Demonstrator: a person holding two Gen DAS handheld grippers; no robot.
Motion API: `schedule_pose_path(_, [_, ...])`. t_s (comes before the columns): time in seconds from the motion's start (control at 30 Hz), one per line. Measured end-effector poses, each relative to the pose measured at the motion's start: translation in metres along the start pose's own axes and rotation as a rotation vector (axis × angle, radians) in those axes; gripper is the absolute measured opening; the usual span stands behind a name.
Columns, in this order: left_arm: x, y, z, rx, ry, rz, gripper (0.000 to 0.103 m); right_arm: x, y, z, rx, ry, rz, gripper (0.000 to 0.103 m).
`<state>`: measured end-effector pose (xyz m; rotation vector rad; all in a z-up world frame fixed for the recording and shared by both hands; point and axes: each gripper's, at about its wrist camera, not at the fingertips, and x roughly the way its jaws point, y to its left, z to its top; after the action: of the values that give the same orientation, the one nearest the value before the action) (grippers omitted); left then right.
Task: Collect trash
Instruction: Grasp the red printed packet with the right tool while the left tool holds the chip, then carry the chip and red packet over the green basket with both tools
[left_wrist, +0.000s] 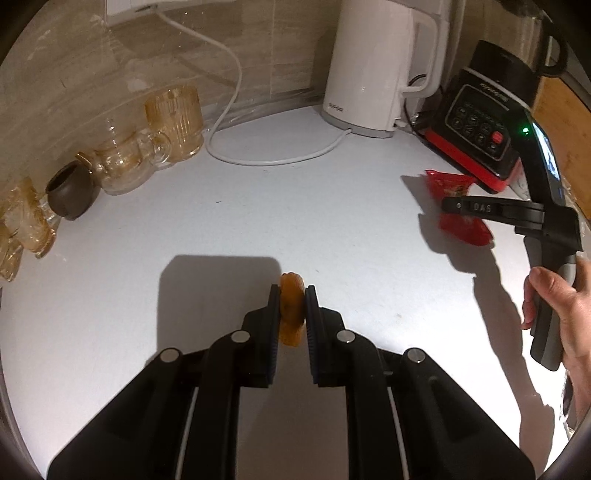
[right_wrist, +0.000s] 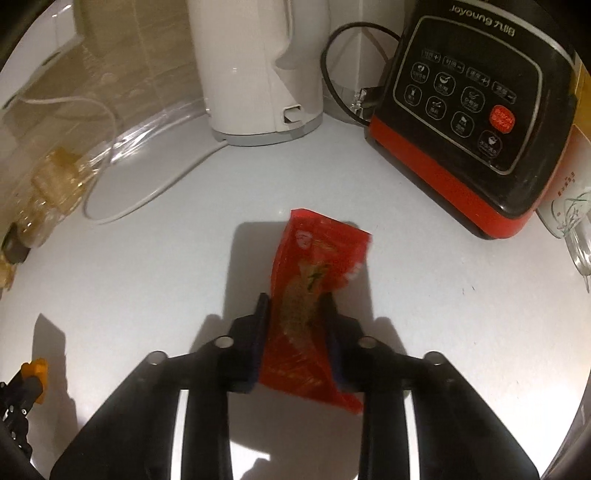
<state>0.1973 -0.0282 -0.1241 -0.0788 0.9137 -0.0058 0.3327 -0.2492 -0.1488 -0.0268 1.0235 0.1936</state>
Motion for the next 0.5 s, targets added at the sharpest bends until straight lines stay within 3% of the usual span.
schedule_pose_path(0.23, [-0.039, -0.018, -0.016, 0.026, -0.006, 0.004, 0.013, -0.037, 0.000, -0.035, 0.026, -0.029, 0.052, 0.024])
schedule_pose_path(0.5, [-0.099, -0.043, -0.051, 0.090, -0.025, -0.038, 0.013, -0.137, -0.005, -0.110, 0.057, -0.110, 0.131, 0.024])
